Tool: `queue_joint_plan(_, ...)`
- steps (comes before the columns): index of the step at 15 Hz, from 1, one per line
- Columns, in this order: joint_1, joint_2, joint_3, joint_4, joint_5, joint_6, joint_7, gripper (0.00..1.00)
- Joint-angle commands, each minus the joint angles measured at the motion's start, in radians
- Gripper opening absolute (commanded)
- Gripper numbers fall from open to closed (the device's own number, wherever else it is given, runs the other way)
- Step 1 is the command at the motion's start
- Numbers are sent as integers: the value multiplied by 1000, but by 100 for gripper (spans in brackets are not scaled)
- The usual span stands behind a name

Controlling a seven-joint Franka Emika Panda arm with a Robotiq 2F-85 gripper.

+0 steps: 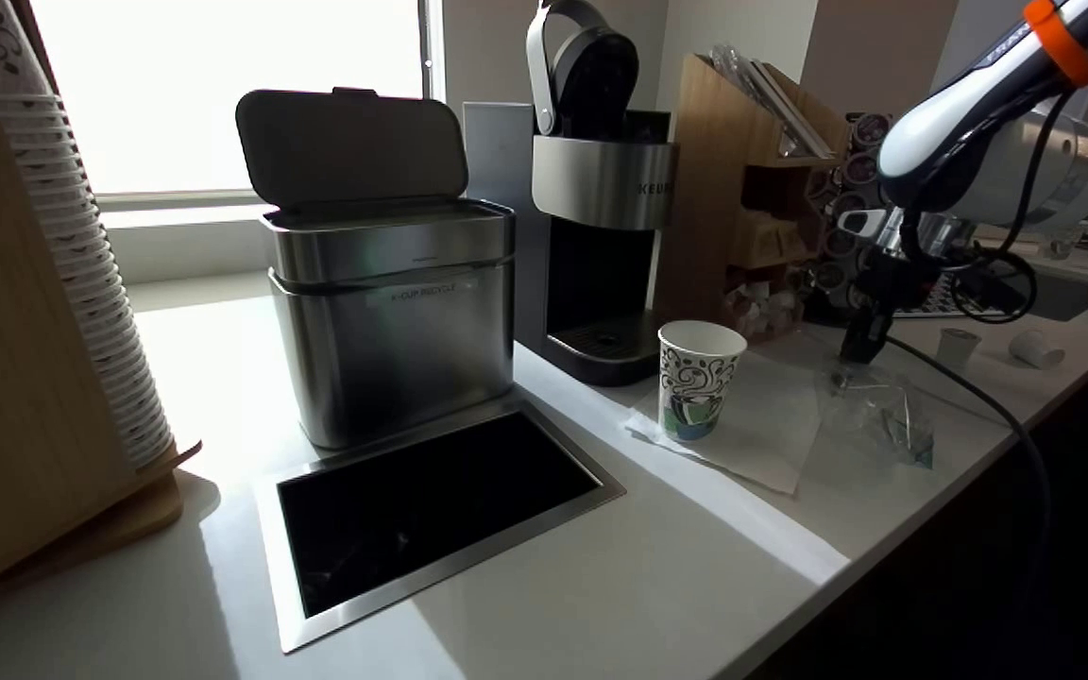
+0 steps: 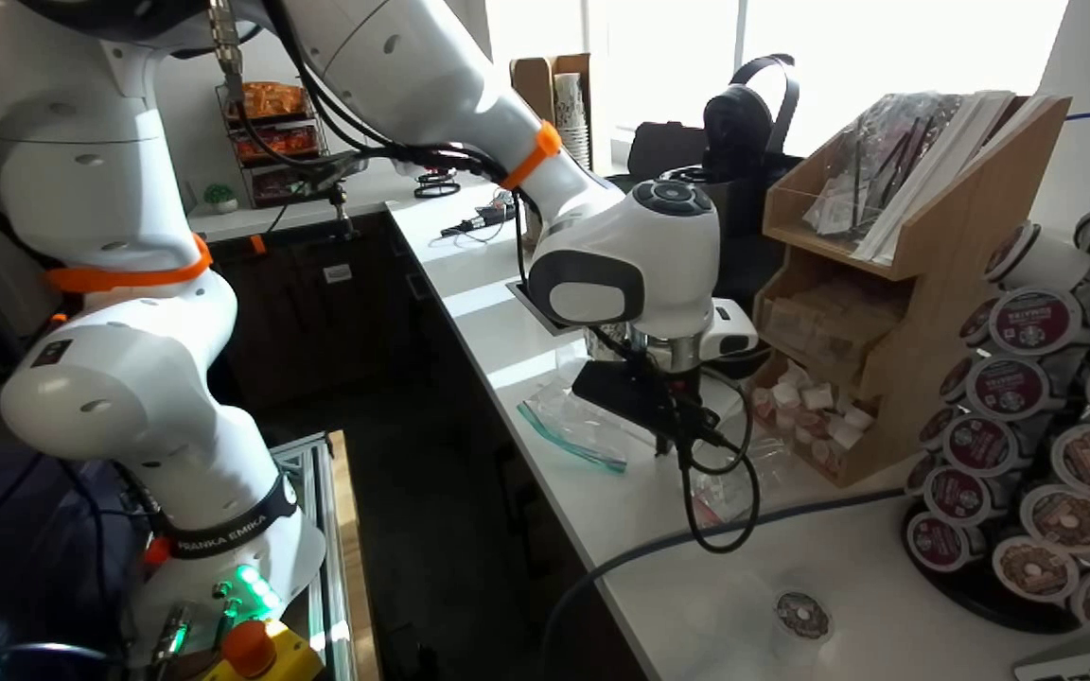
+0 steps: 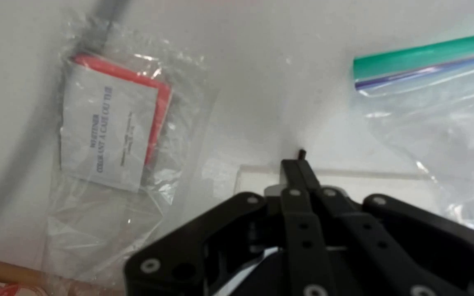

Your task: Put the black straw in the coffee cup on the left.

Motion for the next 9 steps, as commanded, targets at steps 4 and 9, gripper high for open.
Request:
queue_joint_plan(4, -19, 37, 41, 11, 95, 40, -90, 0)
queue_joint_plan(9, -23, 33, 38, 6, 93, 39, -101, 0)
